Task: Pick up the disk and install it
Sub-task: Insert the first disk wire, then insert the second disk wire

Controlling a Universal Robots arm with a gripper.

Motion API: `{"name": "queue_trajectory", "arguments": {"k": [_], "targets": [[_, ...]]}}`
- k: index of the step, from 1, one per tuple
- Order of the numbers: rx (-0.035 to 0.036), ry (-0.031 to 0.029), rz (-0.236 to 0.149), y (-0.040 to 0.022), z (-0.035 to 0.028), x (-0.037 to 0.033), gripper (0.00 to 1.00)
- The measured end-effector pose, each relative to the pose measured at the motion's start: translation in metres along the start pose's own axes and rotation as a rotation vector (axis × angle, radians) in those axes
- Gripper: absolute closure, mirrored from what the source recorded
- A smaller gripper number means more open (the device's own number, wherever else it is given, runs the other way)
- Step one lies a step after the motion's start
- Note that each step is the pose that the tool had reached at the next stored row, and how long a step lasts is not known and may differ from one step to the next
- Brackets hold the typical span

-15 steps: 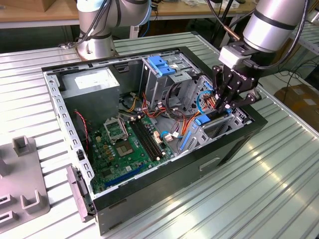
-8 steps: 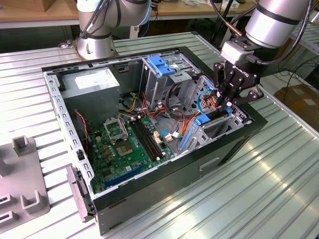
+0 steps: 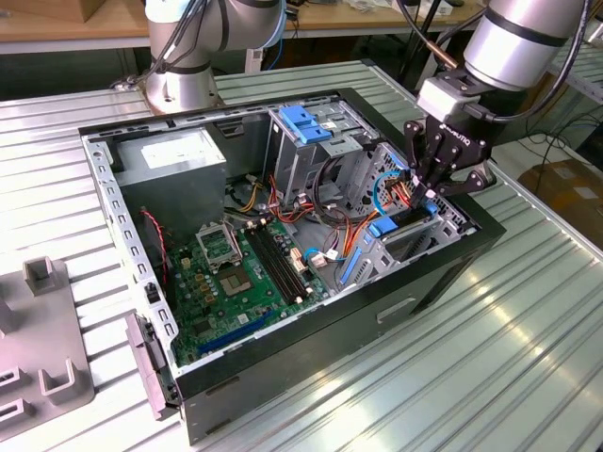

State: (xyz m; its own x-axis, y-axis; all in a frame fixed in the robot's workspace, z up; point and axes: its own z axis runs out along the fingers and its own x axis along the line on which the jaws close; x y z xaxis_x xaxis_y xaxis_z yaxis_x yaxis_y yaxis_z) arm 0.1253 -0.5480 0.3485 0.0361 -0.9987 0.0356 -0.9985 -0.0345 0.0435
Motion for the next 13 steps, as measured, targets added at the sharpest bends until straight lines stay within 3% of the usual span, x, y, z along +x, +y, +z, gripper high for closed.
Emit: {"name": "queue_trajectory", "arguments": {"k": [10,13], "targets": [[0.0,0.0002,0.0,0.0,-0.0004,-0.0001,0.89],[-0.0008,-0.0002,0.0,0.0005,-0.0116,0.0003,0.89]]}}
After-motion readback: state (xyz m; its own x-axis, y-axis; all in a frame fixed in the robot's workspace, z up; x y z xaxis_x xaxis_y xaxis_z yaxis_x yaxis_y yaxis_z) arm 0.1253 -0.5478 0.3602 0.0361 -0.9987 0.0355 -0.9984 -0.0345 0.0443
